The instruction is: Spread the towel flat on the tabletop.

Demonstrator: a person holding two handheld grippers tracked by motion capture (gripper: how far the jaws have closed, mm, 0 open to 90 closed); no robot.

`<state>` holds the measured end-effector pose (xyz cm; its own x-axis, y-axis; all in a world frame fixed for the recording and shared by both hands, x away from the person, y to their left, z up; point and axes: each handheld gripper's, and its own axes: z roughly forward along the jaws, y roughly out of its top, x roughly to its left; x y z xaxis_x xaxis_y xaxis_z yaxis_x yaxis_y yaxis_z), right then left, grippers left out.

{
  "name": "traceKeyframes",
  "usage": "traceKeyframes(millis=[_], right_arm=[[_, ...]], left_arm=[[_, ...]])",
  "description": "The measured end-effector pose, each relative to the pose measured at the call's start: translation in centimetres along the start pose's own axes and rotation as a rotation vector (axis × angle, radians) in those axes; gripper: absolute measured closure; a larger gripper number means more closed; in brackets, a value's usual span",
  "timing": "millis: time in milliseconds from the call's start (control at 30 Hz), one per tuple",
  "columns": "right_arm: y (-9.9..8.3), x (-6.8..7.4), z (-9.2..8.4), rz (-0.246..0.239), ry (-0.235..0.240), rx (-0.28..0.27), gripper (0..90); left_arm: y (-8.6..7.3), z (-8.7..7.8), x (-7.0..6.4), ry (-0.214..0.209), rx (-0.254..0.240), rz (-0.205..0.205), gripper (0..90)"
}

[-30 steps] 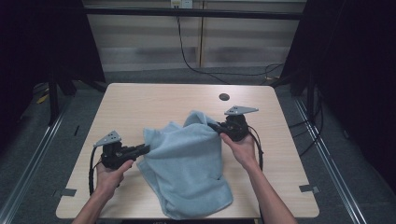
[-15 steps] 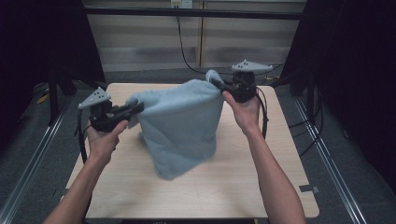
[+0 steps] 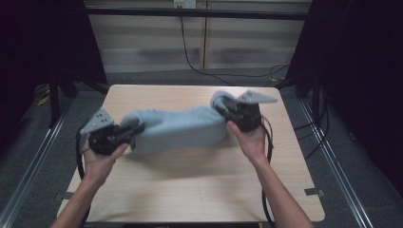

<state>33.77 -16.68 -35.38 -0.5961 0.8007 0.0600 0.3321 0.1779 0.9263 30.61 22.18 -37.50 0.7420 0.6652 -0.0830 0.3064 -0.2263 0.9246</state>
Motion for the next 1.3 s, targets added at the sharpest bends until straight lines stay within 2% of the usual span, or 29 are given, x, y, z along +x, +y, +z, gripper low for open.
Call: traceKeyframes(millis=[100,133,167,200,233,267,300,333,367,400,467,500,533,567,633,700,767,833,900,933,1000,1067,1133,1200,1267,1300], right_arm=[[-4.4,0.7,0.0,0.013,0.012,0.074,84.2],[-5.6,0.9,-0.3,0.020,0.024,0.083,84.1],[-7.7,1.5,-1.0,0.030,0.042,0.105,84.0],[-7.7,1.5,-1.0,0.030,0.042,0.105,84.0],[-8.6,1.8,-1.4,0.034,0.046,0.123,83.7],[-10.5,2.5,-2.1,0.043,0.049,0.158,83.2],[-10.5,2.5,-2.1,0.043,0.049,0.158,83.2],[-12.5,3.1,-2.8,0.052,0.056,0.198,82.8],[-12.5,3.1,-2.8,0.052,0.056,0.198,82.8],[-13.2,3.4,-3.0,0.050,0.057,0.219,82.5],[-14.3,3.8,-3.6,0.038,0.047,0.255,80.3],[-14.8,3.8,-3.9,0.044,0.042,0.267,77.9],[-15.2,3.8,-4.2,0.072,0.042,0.279,74.4],[-15.6,3.7,-4.6,0.075,0.045,0.291,69.4],[-15.9,3.5,-5.5,0.085,0.039,0.297,62.8],[-15.9,3.0,-7.1,0.122,0.041,0.269,55.1],[-15.4,2.0,-9.2,0.147,0.016,0.221,51.5],[-15.3,1.8,-9.6,0.153,0.012,0.212,50.1],[-14.8,1.0,-10.9,0.164,-0.016,0.183,47.4],[-14.8,1.0,-10.9,0.164,-0.016,0.183,47.4],[-14.4,0.4,-12.0,0.177,-0.050,0.157,45.7],[-14.1,-0.2,-12.7,0.178,-0.061,0.138,45.6],[-13.7,-0.7,-12.7,0.171,-0.072,0.133,45.9],[-12.9,-1.0,-11.7,0.149,-0.070,0.132,46.2],[-11.8,-1.4,-10.1,0.142,-0.038,0.128,46.5],[-11.2,-1.5,-9.2,0.135,-0.026,0.128,47.2]], left_arm=[[-3.3,0.9,-0.4,-0.046,0.063,-0.048,83.4],[-4.6,1.1,-0.7,-0.065,0.089,-0.065,83.4],[-5.3,1.2,-0.9,-0.073,0.100,-0.071,83.3],[-6.4,1.3,-1.3,-0.090,0.123,-0.088,83.3],[-7.4,1.5,-1.8,-0.099,0.170,-0.080,83.0],[-8.3,1.5,-2.4,-0.102,0.194,-0.069,82.7],[-9.3,1.5,-2.7,-0.117,0.211,-0.086,82.7],[-10.1,1.5,-3.2,-0.135,0.234,-0.103,82.6],[-10.7,1.5,-3.7,-0.147,0.263,-0.096,82.6],[-11.0,1.6,-4.1,-0.155,0.281,-0.090,82.3],[-11.4,1.6,-4.6,-0.174,0.300,-0.098,81.3],[-11.5,1.6,-4.8,-0.178,0.307,-0.106,80.4],[-11.6,1.4,-5.0,-0.191,0.311,-0.092,78.4],[-11.6,1.3,-5.1,-0.197,0.307,-0.086,74.4],[-11.4,1.0,-5.0,-0.206,0.293,-0.087,68.7],[-10.8,0.5,-4.7,-0.201,0.260,-0.099,63.8],[-10.1,0.1,-4.3,-0.193,0.231,-0.097,60.0],[-9.5,-0.3,-3.9,-0.196,0.195,-0.116,59.2],[-8.8,-0.9,-3.5,-0.158,0.164,-0.118,56.5],[-8.5,-1.1,-3.3,-0.154,0.156,-0.120,56.5],[-7.9,-1.1,-2.6,-0.135,0.147,-0.120,56.5],[-7.7,-0.3,-1.6,-0.124,0.150,-0.126,56.8],[-7.7,1.3,-0.5,-0.108,0.174,-0.132,56.7],[-7.7,3.3,0.5,-0.079,0.206,-0.111,56.5],[-7.9,5.5,1.4,-0.073,0.223,-0.140,51.1],[-8.1,6.4,1.6,-0.048,0.243,-0.128,51.0]])
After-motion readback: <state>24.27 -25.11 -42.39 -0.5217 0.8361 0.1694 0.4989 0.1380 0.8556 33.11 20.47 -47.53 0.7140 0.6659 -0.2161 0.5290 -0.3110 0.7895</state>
